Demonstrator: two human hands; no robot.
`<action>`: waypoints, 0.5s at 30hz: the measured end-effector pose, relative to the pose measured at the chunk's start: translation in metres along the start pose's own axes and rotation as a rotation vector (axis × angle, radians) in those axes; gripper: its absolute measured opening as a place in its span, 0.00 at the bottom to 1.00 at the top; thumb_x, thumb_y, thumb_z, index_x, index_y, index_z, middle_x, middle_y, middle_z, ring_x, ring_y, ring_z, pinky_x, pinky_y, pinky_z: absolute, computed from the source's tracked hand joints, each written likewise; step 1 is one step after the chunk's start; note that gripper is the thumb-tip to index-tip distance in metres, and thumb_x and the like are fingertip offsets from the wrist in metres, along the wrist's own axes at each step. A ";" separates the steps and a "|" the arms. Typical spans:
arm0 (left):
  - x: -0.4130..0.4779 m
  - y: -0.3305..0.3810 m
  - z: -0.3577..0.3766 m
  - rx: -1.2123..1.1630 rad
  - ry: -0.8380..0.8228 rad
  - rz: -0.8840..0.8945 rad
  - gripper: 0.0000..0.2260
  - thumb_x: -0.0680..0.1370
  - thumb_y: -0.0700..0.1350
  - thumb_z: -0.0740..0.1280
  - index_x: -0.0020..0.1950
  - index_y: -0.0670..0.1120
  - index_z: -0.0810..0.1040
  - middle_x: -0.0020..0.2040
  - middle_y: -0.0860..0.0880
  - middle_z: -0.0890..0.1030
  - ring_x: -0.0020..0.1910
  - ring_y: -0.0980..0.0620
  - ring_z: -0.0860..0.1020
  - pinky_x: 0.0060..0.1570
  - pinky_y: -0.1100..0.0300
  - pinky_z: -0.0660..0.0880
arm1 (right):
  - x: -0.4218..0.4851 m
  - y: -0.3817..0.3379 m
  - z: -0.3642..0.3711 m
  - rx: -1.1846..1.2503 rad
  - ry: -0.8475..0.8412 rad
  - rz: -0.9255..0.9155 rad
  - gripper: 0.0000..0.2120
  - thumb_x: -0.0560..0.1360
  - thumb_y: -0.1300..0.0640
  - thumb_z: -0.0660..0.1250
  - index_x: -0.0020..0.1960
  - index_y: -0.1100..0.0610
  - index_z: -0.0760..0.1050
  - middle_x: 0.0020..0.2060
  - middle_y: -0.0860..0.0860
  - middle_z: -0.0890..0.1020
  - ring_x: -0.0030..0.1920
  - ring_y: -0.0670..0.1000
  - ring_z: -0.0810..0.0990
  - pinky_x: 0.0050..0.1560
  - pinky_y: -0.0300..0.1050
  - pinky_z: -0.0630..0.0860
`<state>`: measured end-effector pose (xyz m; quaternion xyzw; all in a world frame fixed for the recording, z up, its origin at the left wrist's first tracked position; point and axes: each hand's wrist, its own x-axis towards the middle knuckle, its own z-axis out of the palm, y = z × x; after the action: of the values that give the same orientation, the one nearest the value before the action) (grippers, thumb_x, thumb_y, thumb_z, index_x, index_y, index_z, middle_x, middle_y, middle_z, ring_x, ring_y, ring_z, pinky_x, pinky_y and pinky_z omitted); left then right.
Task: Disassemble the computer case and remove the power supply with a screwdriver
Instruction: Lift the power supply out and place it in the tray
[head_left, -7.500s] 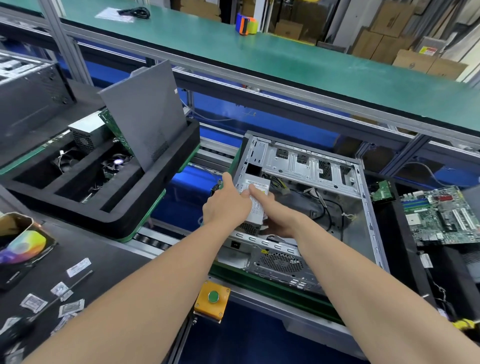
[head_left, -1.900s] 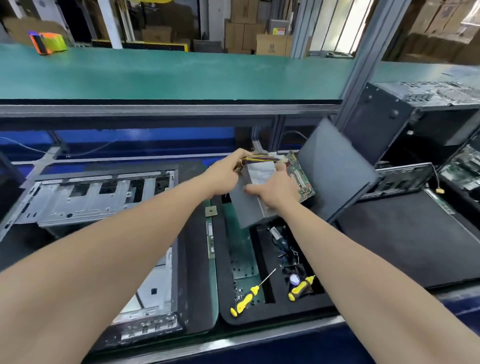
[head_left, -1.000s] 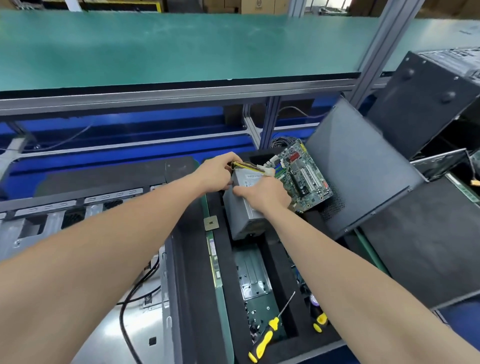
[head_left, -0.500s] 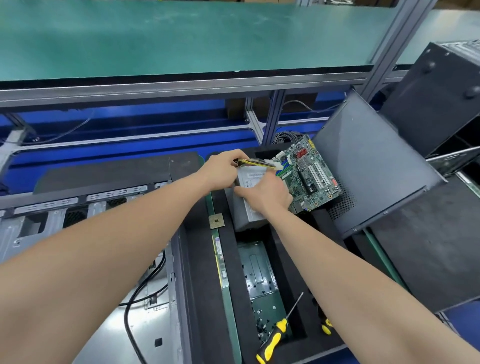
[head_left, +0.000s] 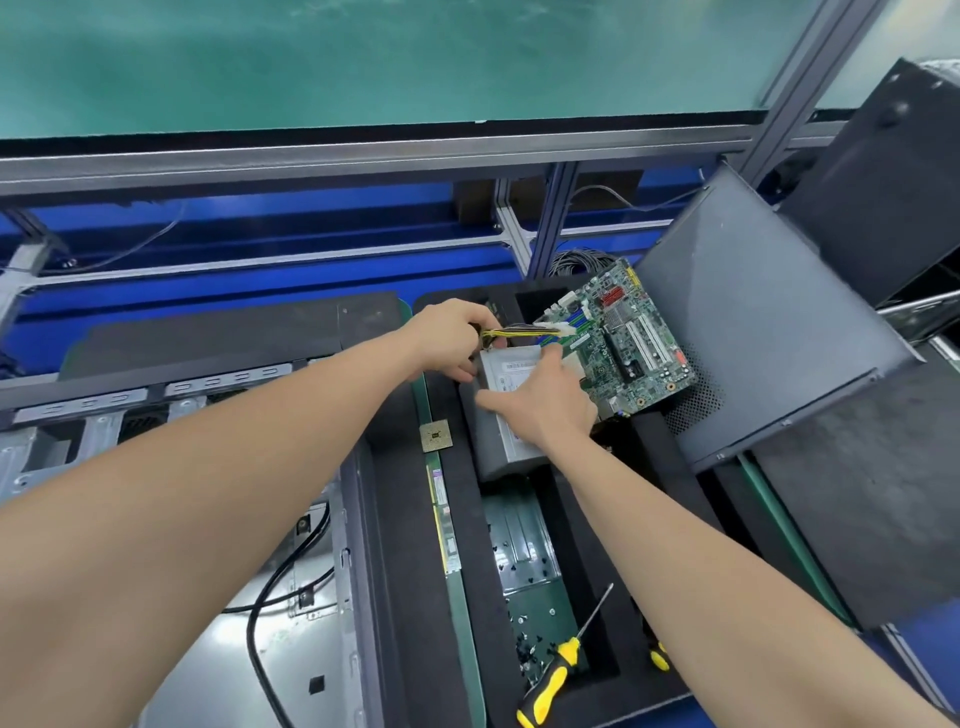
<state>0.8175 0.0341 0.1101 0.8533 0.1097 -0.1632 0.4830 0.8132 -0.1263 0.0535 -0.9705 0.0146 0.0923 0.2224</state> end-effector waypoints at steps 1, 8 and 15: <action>0.001 -0.001 0.000 -0.003 0.000 -0.002 0.24 0.77 0.29 0.56 0.49 0.56 0.81 0.56 0.41 0.80 0.47 0.43 0.86 0.49 0.48 0.84 | 0.002 -0.001 0.001 0.012 -0.002 0.003 0.50 0.62 0.32 0.77 0.72 0.55 0.60 0.61 0.55 0.80 0.59 0.61 0.82 0.49 0.53 0.74; -0.001 -0.006 0.005 0.087 0.021 0.014 0.22 0.72 0.30 0.56 0.48 0.53 0.82 0.55 0.39 0.83 0.53 0.37 0.83 0.50 0.40 0.83 | 0.005 -0.005 0.020 -0.032 0.009 -0.004 0.53 0.61 0.31 0.77 0.75 0.57 0.61 0.61 0.56 0.79 0.60 0.62 0.82 0.50 0.54 0.74; 0.003 -0.009 0.003 0.124 0.023 -0.007 0.21 0.75 0.31 0.55 0.48 0.53 0.81 0.52 0.44 0.83 0.49 0.43 0.84 0.46 0.46 0.84 | 0.010 -0.007 0.023 -0.145 -0.043 -0.064 0.58 0.63 0.29 0.76 0.80 0.59 0.56 0.66 0.58 0.76 0.63 0.62 0.80 0.49 0.54 0.68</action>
<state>0.8165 0.0360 0.1001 0.8830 0.1075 -0.1616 0.4274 0.8200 -0.1103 0.0342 -0.9818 -0.0279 0.1066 0.1544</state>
